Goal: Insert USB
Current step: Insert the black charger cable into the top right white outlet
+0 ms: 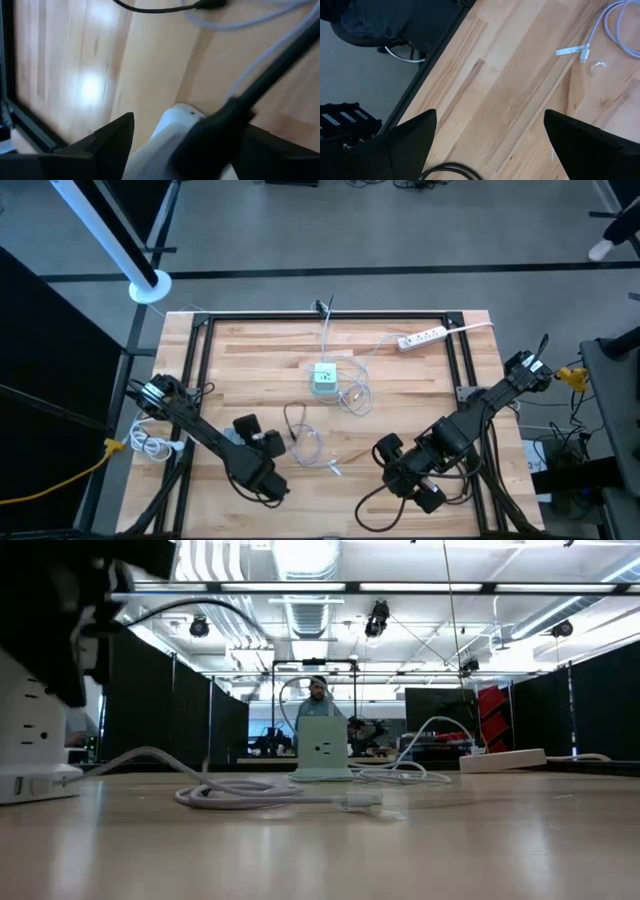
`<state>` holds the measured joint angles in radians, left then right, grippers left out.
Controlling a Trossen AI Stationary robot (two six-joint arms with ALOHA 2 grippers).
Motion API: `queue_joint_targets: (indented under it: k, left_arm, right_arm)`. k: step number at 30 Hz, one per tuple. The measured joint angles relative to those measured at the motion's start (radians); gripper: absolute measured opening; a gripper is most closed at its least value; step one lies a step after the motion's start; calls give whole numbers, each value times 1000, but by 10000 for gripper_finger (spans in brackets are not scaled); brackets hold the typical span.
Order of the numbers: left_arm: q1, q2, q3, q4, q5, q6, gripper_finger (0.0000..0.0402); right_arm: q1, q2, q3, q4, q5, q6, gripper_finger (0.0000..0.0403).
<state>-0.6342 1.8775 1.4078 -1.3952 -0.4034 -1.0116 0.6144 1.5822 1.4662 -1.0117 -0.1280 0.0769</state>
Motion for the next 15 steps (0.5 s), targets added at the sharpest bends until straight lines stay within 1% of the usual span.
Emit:
queue_joint_targets:
  k: [4, 8, 10, 12, 15]
  left_arm:
    - [1, -1, 84, -22, 1, 35, 275]
    - [7, -1, 169, -113, -7, 39, 275]
    - [11, -3, 226, -152, -85, 17, 275]
    - [11, -6, 284, -133, -226, 10, 275]
    - [11, -9, 356, -61, -431, 50, 274]
  right_arm:
    - [0, 0, 0, 1, 0, 1, 353]
    - [0, 0, 0, 0, 0, 9, 353]
    - [0, 0, 0, -3, -2, 29, 353]
    - [1, 0, 0, -7, -2, 39, 353]
    - [0, 0, 0, -8, -2, 43, 353]
